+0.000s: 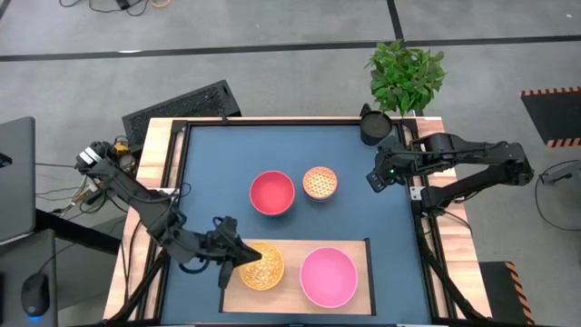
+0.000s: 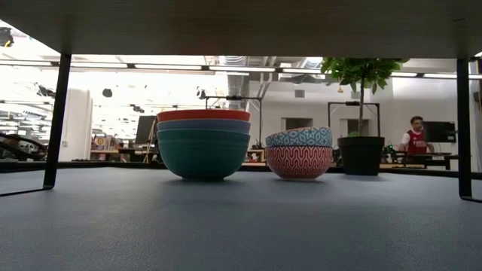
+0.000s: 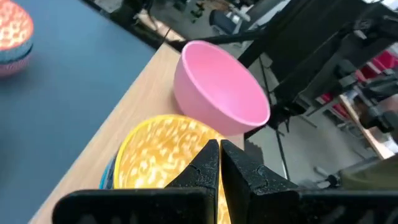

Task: Place and stack bowls onto a shelf
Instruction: Stack the yellow bowl on top of the light blue patterned bowl on the shelf

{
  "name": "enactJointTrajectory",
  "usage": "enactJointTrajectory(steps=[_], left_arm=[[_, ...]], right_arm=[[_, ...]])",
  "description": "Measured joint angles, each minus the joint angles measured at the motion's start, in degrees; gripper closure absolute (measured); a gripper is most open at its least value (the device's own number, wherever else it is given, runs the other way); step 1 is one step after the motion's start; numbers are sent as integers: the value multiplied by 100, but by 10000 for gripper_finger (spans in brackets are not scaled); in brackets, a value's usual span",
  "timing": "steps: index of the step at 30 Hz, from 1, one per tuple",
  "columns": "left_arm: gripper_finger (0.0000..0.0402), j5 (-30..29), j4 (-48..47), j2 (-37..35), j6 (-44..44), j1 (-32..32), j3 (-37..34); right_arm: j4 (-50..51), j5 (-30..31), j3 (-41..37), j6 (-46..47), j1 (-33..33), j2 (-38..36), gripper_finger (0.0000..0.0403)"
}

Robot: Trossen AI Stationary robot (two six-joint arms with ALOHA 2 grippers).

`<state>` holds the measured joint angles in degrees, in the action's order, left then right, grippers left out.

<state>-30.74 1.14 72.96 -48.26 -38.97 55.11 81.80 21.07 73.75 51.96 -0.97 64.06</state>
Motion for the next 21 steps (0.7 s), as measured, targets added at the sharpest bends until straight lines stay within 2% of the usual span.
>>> enactJointTrajectory(steps=[6, 13, 21], left_arm=[[401, -277, -283, 25, -108, -81, -4], [402, -277, -708, 25, -377, -123, -4], [402, -295, -512, -11, -500, -100, -4]], right_arm=[[-1, -1, 1, -94, 0, 0, 154], [-2, -1, 1, -103, 0, 0, 154], [-2, -1, 1, -102, 0, -1, 154]])
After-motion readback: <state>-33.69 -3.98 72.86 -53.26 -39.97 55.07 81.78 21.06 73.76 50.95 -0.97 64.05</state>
